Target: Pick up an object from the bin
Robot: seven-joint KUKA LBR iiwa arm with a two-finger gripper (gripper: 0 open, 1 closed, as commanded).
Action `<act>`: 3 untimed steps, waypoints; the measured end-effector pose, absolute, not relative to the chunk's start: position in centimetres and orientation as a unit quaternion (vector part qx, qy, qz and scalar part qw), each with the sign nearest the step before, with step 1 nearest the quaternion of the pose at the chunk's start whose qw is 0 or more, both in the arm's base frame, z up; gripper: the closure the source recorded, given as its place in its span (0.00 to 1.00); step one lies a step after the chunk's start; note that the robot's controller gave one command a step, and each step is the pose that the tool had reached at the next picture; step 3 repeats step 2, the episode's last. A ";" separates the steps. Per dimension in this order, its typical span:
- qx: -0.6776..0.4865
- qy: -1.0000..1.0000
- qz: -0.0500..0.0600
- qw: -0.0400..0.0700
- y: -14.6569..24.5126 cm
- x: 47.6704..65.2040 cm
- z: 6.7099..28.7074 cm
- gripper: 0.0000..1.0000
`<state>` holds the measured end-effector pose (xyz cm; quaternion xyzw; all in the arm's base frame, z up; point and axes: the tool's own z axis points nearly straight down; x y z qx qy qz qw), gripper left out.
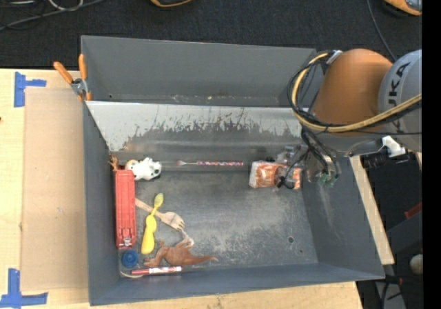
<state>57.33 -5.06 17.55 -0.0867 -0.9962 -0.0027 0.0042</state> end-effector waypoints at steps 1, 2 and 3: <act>-0.086 -0.996 -0.003 0.003 -5.1 57.4 21.3 1.00; -0.086 -0.996 -0.003 0.000 -5.1 57.5 24.4 1.00; -0.086 -0.996 -0.003 0.000 -5.1 57.5 24.4 1.00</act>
Offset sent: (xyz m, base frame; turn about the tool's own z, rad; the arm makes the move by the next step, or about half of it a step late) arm 0.0005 -0.0001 0.0304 -0.0005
